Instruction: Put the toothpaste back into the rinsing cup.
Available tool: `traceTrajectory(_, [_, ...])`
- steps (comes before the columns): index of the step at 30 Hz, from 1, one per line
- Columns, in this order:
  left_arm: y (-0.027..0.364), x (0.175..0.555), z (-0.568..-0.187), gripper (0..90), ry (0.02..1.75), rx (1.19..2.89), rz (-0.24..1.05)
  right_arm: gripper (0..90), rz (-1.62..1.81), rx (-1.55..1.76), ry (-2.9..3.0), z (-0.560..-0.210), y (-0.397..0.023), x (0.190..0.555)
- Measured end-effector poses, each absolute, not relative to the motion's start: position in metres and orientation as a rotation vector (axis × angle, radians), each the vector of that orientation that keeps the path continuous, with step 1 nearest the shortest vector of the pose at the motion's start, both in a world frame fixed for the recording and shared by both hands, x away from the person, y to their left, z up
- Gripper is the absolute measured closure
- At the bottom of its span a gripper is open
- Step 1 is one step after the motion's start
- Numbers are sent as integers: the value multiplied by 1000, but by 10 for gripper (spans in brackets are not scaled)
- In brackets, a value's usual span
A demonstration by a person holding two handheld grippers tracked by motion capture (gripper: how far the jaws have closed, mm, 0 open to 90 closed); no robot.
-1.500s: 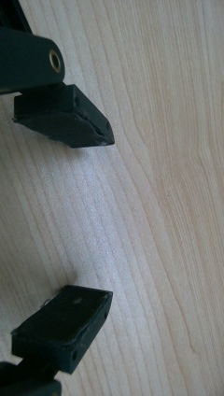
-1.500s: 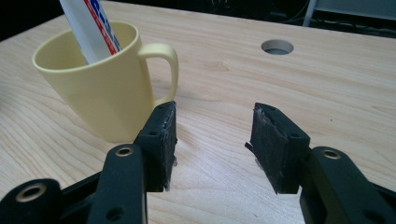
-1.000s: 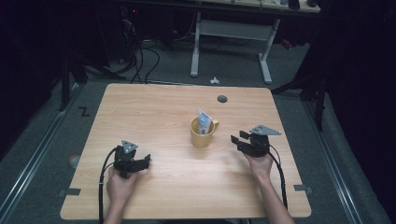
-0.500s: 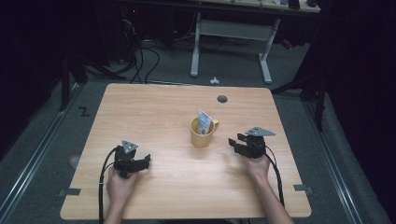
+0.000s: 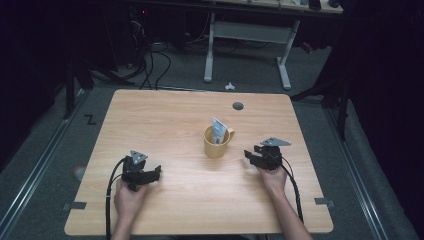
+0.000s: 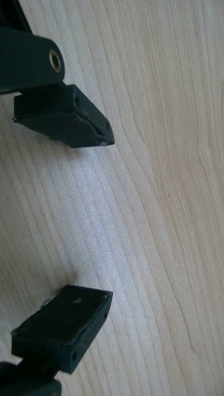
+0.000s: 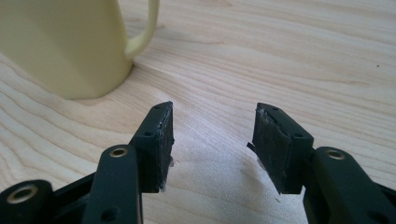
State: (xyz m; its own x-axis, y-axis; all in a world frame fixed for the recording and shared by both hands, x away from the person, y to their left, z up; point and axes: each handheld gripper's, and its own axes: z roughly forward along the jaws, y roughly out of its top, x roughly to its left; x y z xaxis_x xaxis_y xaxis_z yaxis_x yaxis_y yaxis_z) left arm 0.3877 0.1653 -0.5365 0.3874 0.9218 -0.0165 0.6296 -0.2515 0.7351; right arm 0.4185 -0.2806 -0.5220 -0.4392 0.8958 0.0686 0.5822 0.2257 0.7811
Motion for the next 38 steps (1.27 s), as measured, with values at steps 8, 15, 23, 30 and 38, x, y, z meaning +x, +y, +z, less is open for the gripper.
traceTrajectory(8, [165,388,-536,214,1327,1983,562,477,1038,1374,2124,-528,-280,420])
traceTrajectory(15, [165,388,-536,214,1327,1983,562,476,1006,1353,2149,-530,-275,421])
traceTrajectory(23, [165,388,-536,214,1327,1982,562,419,924,1319,2173,-531,-268,419])
traceTrajectory(30, [166,387,-536,214,1327,1983,561,358,913,1339,2161,-531,-268,416])
traceTrajectory(38, [166,387,-537,214,1327,1982,562,353,906,1355,2152,-531,-268,413])
